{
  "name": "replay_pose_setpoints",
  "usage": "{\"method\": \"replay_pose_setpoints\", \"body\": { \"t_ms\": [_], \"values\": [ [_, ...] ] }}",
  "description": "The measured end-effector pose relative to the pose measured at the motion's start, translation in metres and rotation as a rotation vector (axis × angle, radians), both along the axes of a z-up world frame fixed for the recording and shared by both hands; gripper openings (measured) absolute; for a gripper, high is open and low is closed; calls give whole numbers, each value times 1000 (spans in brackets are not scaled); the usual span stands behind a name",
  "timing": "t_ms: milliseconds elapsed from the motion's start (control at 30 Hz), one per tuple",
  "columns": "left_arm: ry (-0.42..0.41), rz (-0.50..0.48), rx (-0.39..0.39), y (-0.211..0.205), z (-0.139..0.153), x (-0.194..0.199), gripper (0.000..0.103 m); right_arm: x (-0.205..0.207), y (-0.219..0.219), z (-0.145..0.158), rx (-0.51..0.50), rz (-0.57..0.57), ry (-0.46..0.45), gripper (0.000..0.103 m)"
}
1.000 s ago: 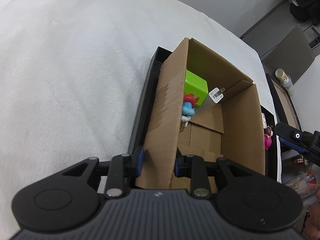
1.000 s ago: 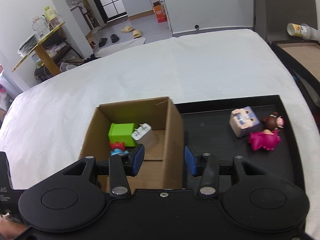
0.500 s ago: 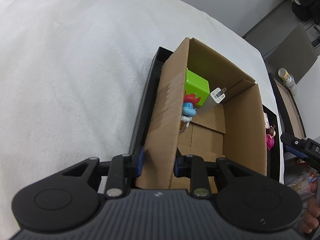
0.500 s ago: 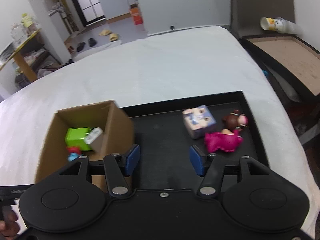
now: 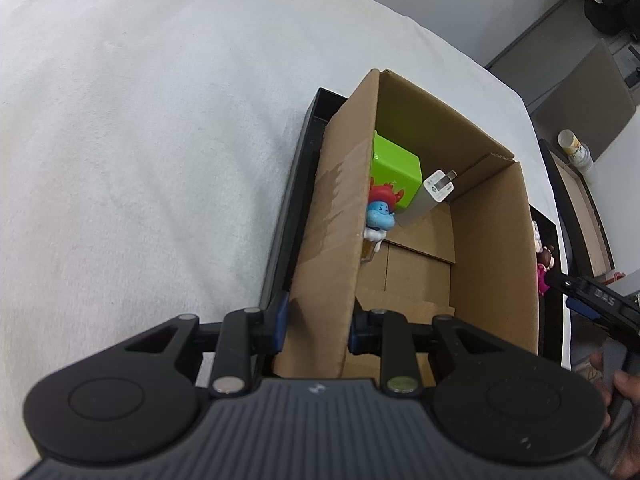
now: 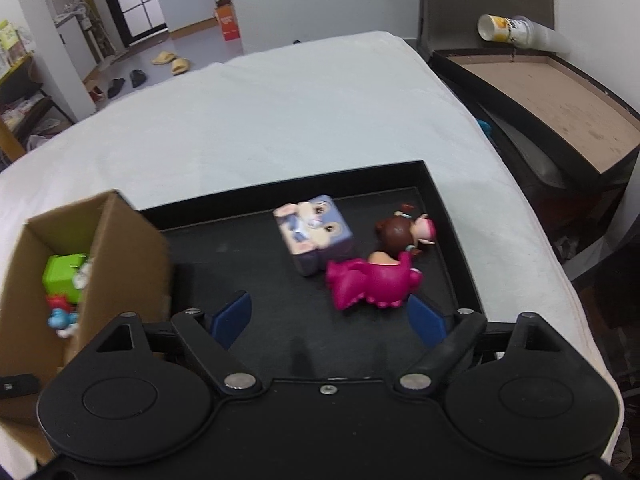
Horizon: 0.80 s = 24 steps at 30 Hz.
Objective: Organize rigid objects
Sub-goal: 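Move the right gripper back over the tray to the pink dinosaur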
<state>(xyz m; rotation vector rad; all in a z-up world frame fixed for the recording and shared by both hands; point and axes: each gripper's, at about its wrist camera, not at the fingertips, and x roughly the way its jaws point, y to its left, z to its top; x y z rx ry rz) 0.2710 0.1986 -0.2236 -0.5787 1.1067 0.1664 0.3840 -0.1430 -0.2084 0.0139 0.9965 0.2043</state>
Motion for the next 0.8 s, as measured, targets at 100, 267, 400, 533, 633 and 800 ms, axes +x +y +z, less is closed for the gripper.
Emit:
{"method": "replay_pose_setpoints", "body": {
  "t_ms": [100,267,400,533,633,800],
  "values": [
    [-9,-21,15,-2,1,0,27,8,-4,-13,-25,-16,14,85],
    [-4,-27,15,0,-1,0,27,16,-3,-30,-59,-20,34,86],
    [1,-36,9,0,-4,1,27,20,4,-38,-83,0,28,86],
    [6,-40,8,0,-6,2,27,29,9,-43,-113,0,25,89],
    [8,-37,3,0,-8,3,27,32,11,-45,-118,-11,26,89],
    [9,-35,2,0,-9,4,27,30,16,-47,-160,13,-7,84]
  ]
}}
